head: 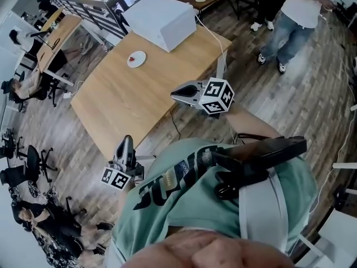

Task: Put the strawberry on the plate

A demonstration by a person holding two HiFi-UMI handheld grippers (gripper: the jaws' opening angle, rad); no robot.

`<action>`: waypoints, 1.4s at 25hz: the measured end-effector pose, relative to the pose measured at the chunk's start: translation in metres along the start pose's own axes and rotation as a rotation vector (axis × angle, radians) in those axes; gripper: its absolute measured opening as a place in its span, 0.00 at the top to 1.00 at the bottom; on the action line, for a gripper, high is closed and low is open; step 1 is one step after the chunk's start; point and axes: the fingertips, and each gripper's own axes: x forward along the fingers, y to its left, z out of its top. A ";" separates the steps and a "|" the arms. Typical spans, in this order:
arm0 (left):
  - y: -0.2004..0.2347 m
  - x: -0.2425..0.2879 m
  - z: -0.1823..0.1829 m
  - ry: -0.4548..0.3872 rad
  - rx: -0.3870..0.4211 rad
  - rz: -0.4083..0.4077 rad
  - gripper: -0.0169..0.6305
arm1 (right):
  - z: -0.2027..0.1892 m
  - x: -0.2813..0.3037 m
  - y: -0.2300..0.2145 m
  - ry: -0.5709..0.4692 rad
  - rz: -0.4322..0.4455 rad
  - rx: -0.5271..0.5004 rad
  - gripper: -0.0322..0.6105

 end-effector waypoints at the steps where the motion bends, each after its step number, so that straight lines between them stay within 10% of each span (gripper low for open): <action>1: 0.003 -0.006 -0.001 0.002 -0.003 0.000 0.97 | -0.001 0.003 0.006 -0.001 -0.001 0.005 0.94; 35: 0.025 -0.093 0.015 -0.078 0.013 0.043 0.97 | 0.011 0.062 0.061 -0.003 0.031 -0.028 0.94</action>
